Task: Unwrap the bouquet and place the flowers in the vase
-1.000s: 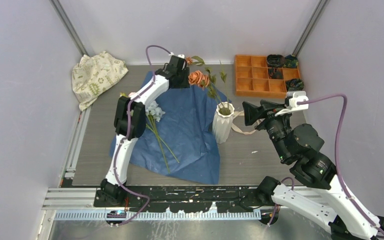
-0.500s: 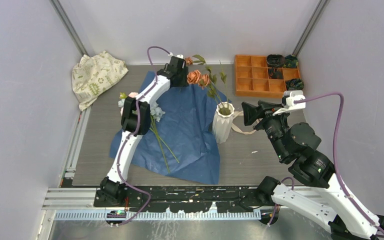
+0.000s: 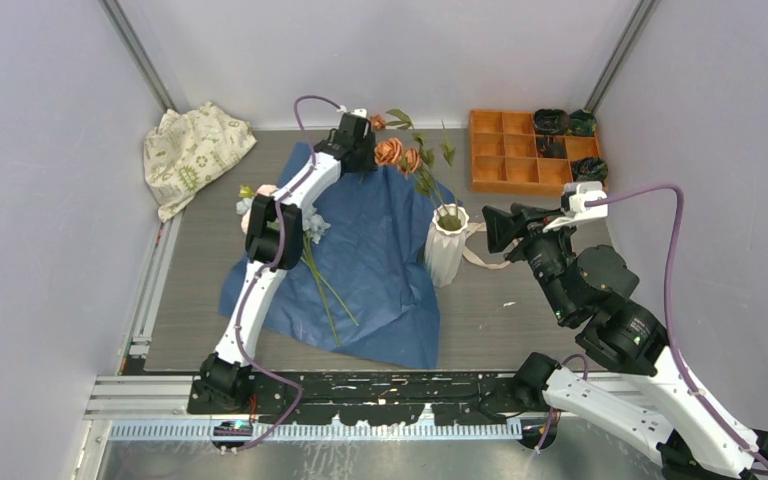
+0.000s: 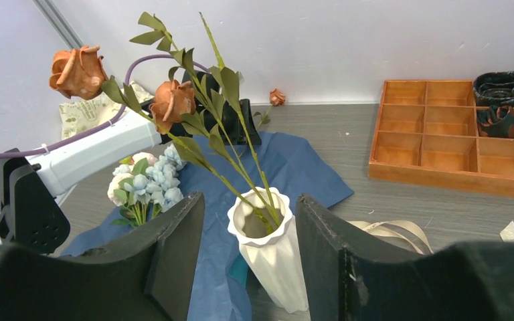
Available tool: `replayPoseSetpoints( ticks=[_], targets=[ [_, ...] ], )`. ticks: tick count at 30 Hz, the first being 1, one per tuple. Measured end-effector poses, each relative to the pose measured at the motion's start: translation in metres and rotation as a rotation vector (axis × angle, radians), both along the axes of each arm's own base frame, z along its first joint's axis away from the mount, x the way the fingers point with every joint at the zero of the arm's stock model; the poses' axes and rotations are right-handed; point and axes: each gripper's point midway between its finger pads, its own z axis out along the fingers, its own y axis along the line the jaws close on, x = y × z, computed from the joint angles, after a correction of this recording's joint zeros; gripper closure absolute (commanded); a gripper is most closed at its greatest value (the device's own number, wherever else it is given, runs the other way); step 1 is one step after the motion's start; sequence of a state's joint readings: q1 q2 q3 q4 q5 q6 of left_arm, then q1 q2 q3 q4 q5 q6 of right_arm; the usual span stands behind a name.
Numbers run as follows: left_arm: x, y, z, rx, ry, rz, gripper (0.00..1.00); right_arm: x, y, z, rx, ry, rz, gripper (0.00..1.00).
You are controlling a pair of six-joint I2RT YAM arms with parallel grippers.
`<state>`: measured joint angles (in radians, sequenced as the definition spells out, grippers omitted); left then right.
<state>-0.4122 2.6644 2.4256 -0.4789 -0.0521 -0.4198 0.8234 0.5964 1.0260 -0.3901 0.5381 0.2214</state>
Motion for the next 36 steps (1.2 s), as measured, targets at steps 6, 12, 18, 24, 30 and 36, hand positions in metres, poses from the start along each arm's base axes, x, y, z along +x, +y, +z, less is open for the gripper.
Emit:
replayPoseSetpoints(
  ticks=[6,12,18,24,30,36],
  targets=[
    [0.002,-0.005,-0.001,-0.038,0.002,0.005,0.73,0.000,0.002,-0.002,-0.004,0.004,0.007,0.43],
    [0.003,-0.005,-0.004,-0.057,0.005,0.016,0.91,0.000,0.003,-0.003,-0.006,0.005,0.014,0.42],
    [0.004,-0.001,-0.005,-0.048,-0.003,0.025,0.98,0.002,0.009,-0.009,-0.013,0.017,0.027,0.41],
    [-0.012,0.007,-0.005,-0.033,0.017,0.033,1.00,0.002,0.012,-0.011,-0.012,0.022,0.043,0.35],
    [-0.050,0.026,0.009,0.000,0.062,0.045,1.00,0.002,0.021,-0.012,-0.020,0.034,0.078,0.32],
    [-0.096,0.048,0.090,-0.037,-0.033,0.054,1.00,0.001,0.032,-0.011,-0.021,0.043,0.124,0.27]
  ],
)
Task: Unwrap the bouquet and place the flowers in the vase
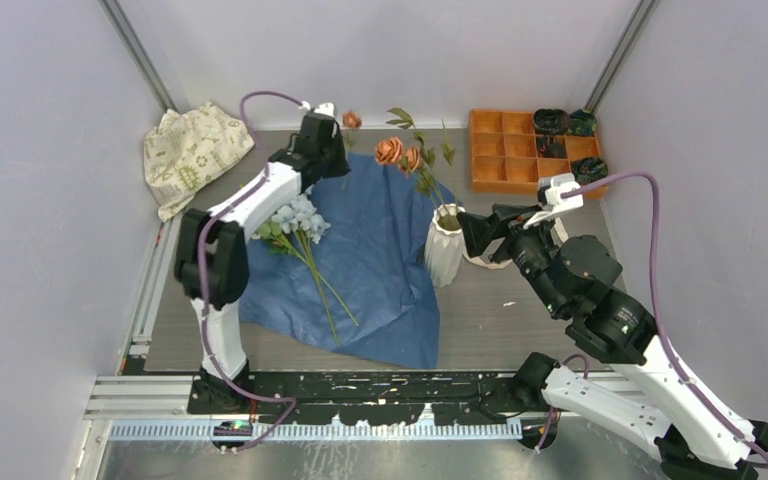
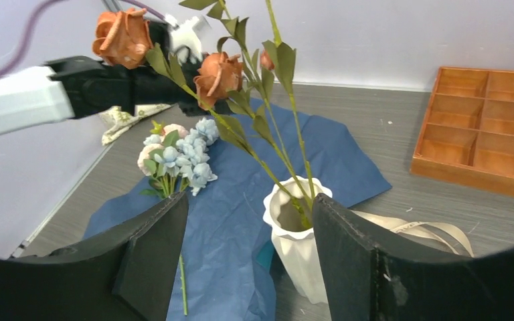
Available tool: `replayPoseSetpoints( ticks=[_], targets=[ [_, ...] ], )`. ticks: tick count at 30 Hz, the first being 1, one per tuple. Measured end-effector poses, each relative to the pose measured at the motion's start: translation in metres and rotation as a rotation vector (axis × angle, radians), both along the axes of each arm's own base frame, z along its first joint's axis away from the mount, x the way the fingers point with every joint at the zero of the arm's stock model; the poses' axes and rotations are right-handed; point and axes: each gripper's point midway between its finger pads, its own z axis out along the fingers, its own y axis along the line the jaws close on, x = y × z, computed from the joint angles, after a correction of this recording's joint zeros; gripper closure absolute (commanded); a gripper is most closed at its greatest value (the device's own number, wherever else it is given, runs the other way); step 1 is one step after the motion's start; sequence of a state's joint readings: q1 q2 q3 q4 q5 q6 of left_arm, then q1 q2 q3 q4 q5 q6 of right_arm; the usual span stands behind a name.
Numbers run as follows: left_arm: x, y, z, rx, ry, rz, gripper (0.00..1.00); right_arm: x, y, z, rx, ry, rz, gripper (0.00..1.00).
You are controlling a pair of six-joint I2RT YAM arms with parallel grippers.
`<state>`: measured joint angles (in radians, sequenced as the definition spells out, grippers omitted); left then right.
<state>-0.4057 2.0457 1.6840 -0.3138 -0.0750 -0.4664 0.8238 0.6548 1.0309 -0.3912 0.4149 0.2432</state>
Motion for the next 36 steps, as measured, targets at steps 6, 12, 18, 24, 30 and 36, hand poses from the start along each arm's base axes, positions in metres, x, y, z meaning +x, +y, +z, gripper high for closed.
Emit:
replayPoseSetpoints(
  ticks=[6,12,18,24,30,36],
  targets=[
    [-0.050,0.021,0.109,-0.108,-0.202,0.014,1.00,-0.008,0.014,0.013,0.028,-0.003,0.089,0.26],
    [-0.110,0.042,0.141,-0.164,-0.269,0.007,1.00,-0.014,0.051,0.029,0.043,0.031,0.247,0.27],
    [-0.177,0.055,0.176,-0.240,-0.378,-0.066,1.00,-0.025,0.121,0.025,0.043,0.103,0.484,0.27],
    [-0.254,0.070,0.213,-0.336,-0.559,-0.172,0.99,-0.044,0.193,-0.003,0.016,0.203,0.680,0.30],
    [-0.319,0.063,0.233,-0.435,-0.651,-0.372,0.99,-0.040,0.233,-0.022,0.068,0.282,0.728,0.35],
    [-0.369,0.061,0.232,-0.492,-0.667,-0.501,0.99,-0.036,0.241,-0.006,0.140,0.245,0.728,0.37]
  ],
)
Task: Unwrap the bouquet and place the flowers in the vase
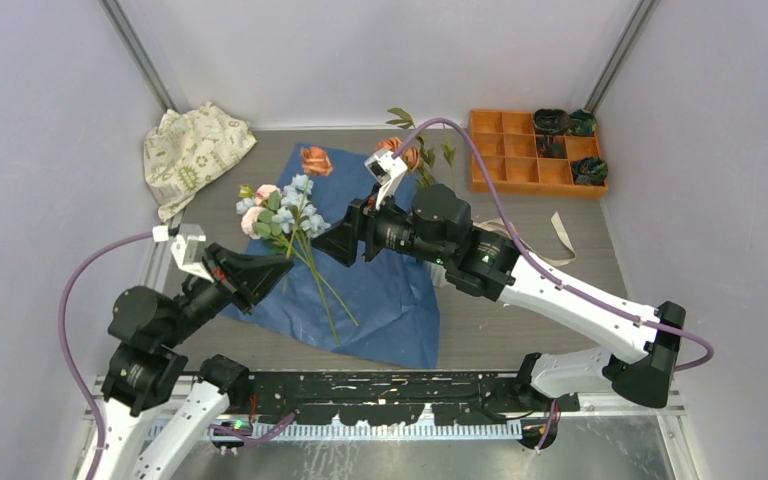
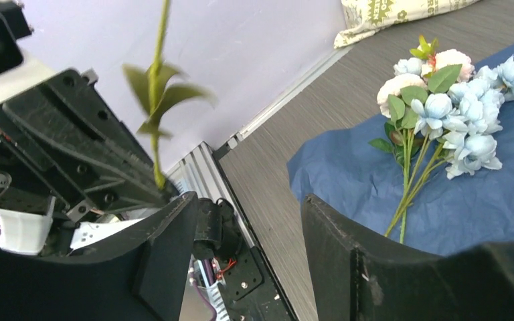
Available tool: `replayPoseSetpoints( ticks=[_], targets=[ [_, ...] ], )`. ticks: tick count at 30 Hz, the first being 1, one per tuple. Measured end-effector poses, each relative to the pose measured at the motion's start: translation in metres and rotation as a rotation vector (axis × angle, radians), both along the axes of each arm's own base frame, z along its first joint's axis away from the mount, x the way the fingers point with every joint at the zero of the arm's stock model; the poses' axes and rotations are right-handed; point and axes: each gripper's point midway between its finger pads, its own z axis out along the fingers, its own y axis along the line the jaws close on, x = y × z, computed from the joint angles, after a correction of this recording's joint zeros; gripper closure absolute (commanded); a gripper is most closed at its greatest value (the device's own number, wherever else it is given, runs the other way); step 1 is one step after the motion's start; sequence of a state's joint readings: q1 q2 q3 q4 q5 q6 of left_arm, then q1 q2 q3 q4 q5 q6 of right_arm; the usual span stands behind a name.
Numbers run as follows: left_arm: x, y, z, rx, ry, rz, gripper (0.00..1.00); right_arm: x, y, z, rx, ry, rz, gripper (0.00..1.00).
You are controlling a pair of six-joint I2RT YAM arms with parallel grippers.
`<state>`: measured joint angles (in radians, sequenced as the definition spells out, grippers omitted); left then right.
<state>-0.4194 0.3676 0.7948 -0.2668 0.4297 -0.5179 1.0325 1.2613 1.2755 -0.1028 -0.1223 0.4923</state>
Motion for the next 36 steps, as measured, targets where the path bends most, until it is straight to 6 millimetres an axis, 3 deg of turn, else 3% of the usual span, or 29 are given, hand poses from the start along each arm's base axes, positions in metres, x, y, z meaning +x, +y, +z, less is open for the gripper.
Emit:
replayPoseSetpoints(
  ticks=[7,16,22,27,36],
  targets=[
    [-0.031,0.002,-0.009,-0.015,-0.008,-0.070,0.99,0.005,0.005,0.022,0.042,-0.030,-0.010,0.40],
    [-0.028,-0.002,-0.039,0.000,0.083,-0.086,0.99,-0.001,0.011,0.043,0.080,-0.052,0.010,0.42],
    [-0.029,-0.003,-0.040,0.002,0.087,-0.094,0.99,-0.001,0.013,0.043,0.080,-0.053,0.013,0.51],
    [-0.029,-0.003,-0.040,0.002,0.087,-0.096,0.99,0.002,0.018,0.035,0.063,-0.046,0.012,0.60],
    [-0.033,-0.005,-0.040,0.003,0.090,-0.119,0.98,0.006,0.021,0.029,0.045,-0.055,-0.001,0.92]
  ],
)
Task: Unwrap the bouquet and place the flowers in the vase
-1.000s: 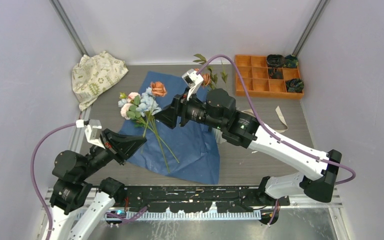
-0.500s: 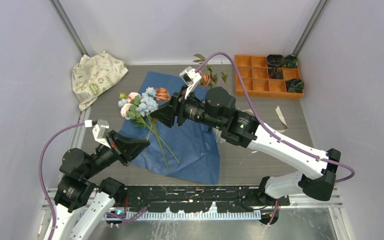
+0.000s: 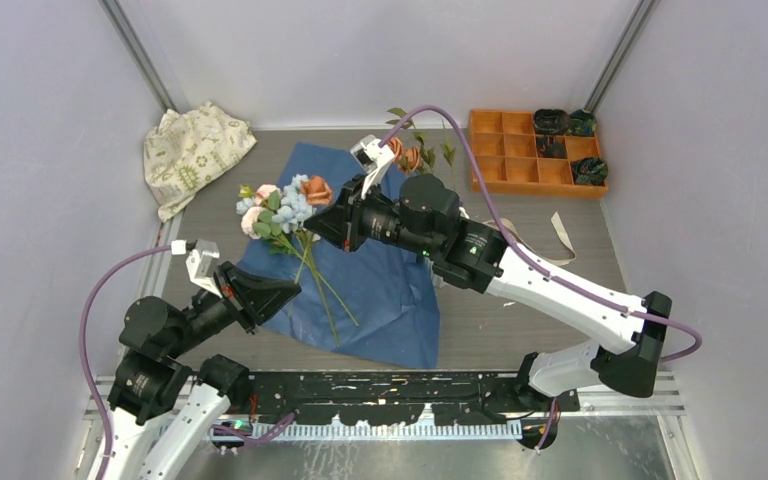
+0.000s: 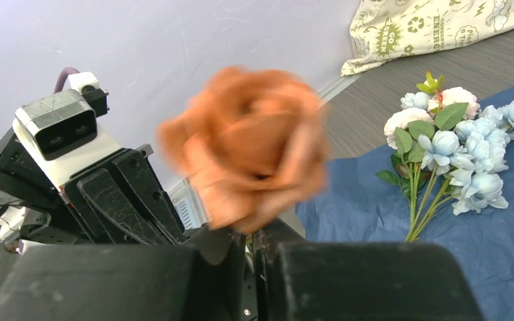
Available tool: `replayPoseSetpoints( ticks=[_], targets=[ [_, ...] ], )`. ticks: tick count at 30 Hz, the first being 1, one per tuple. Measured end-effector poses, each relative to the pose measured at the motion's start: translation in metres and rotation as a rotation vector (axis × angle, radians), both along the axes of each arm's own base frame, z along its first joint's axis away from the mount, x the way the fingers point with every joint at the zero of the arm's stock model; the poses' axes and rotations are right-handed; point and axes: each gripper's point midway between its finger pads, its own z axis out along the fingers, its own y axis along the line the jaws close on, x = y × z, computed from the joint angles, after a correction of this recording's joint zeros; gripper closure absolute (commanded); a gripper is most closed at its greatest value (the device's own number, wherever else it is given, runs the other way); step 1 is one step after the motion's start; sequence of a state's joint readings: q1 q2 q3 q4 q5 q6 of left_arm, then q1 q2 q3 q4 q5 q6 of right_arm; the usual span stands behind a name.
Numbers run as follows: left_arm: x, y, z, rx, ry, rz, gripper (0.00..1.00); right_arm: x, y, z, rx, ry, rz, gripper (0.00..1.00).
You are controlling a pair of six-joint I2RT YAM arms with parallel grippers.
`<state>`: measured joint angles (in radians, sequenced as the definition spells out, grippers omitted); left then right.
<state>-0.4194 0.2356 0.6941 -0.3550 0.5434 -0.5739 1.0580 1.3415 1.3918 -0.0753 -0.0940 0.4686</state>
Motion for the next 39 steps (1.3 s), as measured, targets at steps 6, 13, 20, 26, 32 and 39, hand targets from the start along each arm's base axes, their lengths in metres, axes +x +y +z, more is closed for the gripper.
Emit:
replayPoseSetpoints(
  ticks=[6,13,20,26,32,39],
  targets=[
    [0.001,-0.001,-0.001,-0.002,0.010,0.001,0.74,0.004,-0.001,0.005,-0.009,-0.021,-0.017,0.99],
    [0.028,-0.001,-0.015,0.027,0.111,0.078,0.57,0.016,-0.023,0.024,-0.037,-0.098,-0.123,0.99],
    [0.073,0.009,-0.034,0.110,0.262,0.253,0.58,0.006,-0.093,0.076,-0.019,-0.199,-0.253,0.99],
    [0.124,0.024,-0.043,0.233,0.412,0.461,0.61,0.000,-0.176,0.138,0.011,-0.287,-0.454,0.99],
    [0.155,0.024,-0.069,0.325,0.524,0.537,0.61,0.026,-0.232,0.125,-0.126,-0.306,-0.739,0.99],
    [0.157,0.028,-0.073,0.326,0.544,0.572,0.61,0.061,-0.225,0.065,-0.411,-0.337,-0.874,0.99]
  ],
)
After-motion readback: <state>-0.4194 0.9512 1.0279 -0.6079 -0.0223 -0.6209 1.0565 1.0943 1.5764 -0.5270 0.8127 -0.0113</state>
